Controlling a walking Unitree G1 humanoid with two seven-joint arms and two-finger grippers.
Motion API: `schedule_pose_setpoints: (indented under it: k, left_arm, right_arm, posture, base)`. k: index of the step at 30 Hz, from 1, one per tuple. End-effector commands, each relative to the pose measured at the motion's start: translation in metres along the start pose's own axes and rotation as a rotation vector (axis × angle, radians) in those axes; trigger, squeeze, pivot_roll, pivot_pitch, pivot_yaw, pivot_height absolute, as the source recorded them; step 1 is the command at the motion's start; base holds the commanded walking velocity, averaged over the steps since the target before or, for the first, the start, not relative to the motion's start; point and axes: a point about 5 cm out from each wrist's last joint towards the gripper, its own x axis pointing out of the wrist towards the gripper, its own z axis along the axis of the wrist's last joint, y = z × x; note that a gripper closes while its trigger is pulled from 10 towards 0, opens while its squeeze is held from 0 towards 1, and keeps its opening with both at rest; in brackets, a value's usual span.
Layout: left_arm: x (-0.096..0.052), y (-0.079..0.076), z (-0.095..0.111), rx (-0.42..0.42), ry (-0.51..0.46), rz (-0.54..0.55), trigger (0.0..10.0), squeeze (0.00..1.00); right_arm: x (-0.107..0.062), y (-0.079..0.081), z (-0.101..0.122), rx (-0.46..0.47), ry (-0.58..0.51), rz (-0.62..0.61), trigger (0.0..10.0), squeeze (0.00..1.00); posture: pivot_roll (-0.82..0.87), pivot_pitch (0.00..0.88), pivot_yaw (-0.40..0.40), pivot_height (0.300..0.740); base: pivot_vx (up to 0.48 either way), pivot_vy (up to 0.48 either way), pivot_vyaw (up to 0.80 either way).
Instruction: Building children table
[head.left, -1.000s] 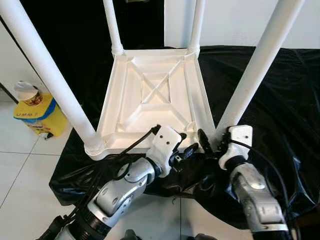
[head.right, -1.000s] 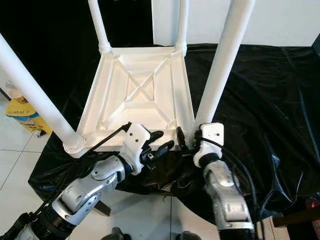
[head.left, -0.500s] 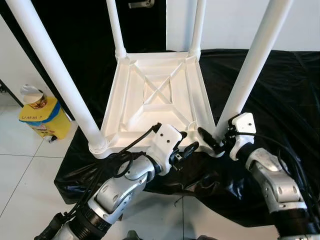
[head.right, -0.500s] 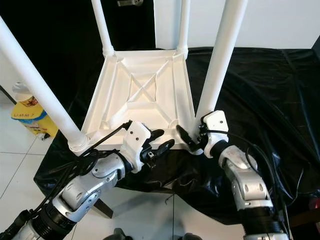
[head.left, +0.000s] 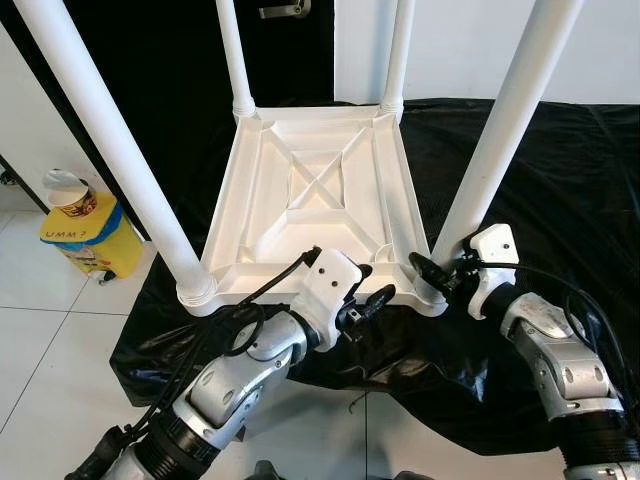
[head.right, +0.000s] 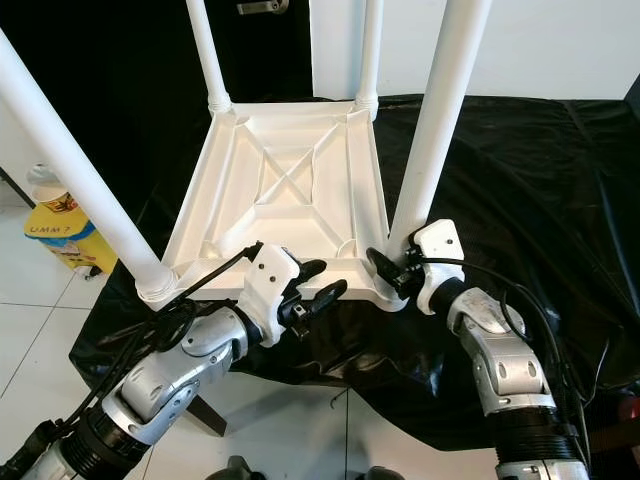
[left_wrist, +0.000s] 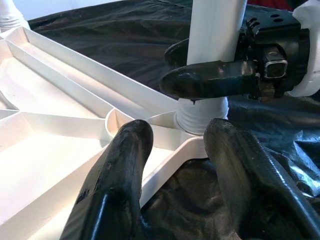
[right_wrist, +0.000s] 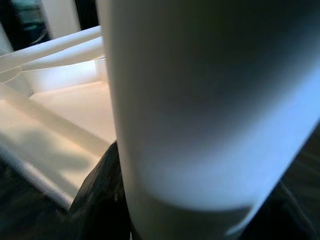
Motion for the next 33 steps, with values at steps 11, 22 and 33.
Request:
schedule_pose_setpoints:
  k: [11, 22, 33]
  left_arm:
    - [0.000, -0.012, 0.000, 0.006, -0.002, -0.187, 10.0, 0.00]
    - [0.001, -0.013, 0.000, 0.002, -0.003, -0.189, 10.0, 0.00]
    - [0.000, -0.012, 0.000, 0.002, -0.003, -0.177, 10.0, 0.00]
  right_arm:
    - [0.003, 0.020, -0.015, 0.140, 0.061, -0.256, 10.0, 0.00]
    - [0.008, 0.044, -0.016, 0.260, 0.085, -0.552, 10.0, 0.00]
    - [0.014, 0.060, -0.011, 0.267, 0.080, -0.474, 10.0, 0.00]
  posture:
    - [0.03, 0.067, 0.023, 0.740]
    - [0.03, 0.071, 0.016, 0.740]
    - [0.04, 0.072, 0.007, 0.740]
  base:
    - [0.000, 0.000, 0.00]
    - [0.000, 0.000, 0.00]
    - [0.000, 0.000, 0.00]
